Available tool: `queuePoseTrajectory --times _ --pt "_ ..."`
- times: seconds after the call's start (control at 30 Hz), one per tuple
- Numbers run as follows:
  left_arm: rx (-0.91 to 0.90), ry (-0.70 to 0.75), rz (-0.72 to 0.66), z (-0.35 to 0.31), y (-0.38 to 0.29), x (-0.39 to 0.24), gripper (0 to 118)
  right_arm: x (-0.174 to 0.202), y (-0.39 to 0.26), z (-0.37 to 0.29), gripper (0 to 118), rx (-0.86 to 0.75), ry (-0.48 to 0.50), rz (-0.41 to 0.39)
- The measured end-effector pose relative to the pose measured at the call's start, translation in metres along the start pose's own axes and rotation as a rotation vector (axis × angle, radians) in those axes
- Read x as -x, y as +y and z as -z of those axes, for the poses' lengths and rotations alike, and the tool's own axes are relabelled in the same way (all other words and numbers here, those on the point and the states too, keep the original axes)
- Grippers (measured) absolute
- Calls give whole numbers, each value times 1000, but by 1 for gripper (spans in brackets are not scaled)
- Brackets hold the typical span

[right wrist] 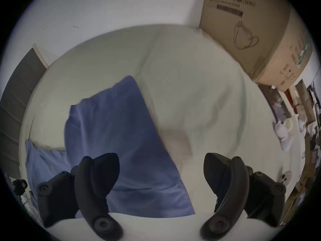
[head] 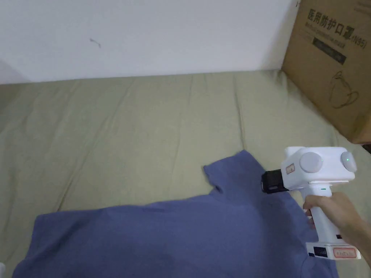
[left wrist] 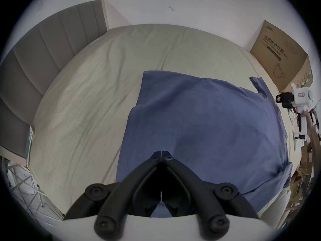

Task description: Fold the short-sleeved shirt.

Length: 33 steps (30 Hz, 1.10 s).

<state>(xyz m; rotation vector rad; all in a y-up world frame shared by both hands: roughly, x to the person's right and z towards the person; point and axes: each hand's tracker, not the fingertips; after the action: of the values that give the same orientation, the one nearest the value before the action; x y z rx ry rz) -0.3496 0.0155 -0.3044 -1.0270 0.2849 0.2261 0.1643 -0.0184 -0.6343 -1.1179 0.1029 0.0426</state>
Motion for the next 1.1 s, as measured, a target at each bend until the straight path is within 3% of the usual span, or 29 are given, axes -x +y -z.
queuePoseTrajectory --times 0.03,0.07,0.1,0.13,0.17,0.2,0.23,0.27,0.3,0.53,0.67,0.7,0.73,0.8,0.83,0.87,1.0,1.1 --pt "2 -5 -9 0 -1 1 0 -3 -1 8 99 19 39 -2" --pt "6 -8 -12 1 -1 2 0 -6 -3 17 90 40 52 -5" --pt "11 -7 -15 3 -1 2 0 -4 -8 10 72 64 42 1" --pt "10 4 -15 4 -1 3 0 -3 -11 12 69 74 38 -4" --pt "12 13 -14 2 -2 2 0 -1 -12 7 59 55 18 -4" --pt "14 26 -19 2 -3 2 0 -1 -10 1 23 49 34 -7" --pt "10 42 -29 2 -2 3 0 16 -16 -15 23 43 35 -29" --pt "4 44 -39 2 -2 4 0 20 -17 -20 10 32 46 -62" --pt "3 41 -50 1 -2 6 0 23 -18 -23 0 39 55 -46" --pt "-5 16 -80 3 7 18 0 23 -14 -34 0 20 67 17" --pt "-44 17 -91 12 36 21 0 24 -11 -33 0 27 58 -13" --pt "-57 5 -102 23 49 28 6 25 -11 -34 0 28 58 -23" --pt "-51 0 -107 32 64 31 26 26 -11 -35 0 27 58 -25" --pt "-37 3 -94 53 93 30 85 25 -10 -34 0 26 57 -27" --pt "-36 10 -88 63 106 27 99 25 -10 -34 0 27 59 -26" --pt "-26 19 -70 75 118 26 104 25 -10 -34 0 28 60 -23" --pt "37 3 -102 121 149 22 102 24 -10 -31 0 29 58 -25" --pt "107 44 -73 145 151 12 93 24 -11 -25 0 37 53 -25"
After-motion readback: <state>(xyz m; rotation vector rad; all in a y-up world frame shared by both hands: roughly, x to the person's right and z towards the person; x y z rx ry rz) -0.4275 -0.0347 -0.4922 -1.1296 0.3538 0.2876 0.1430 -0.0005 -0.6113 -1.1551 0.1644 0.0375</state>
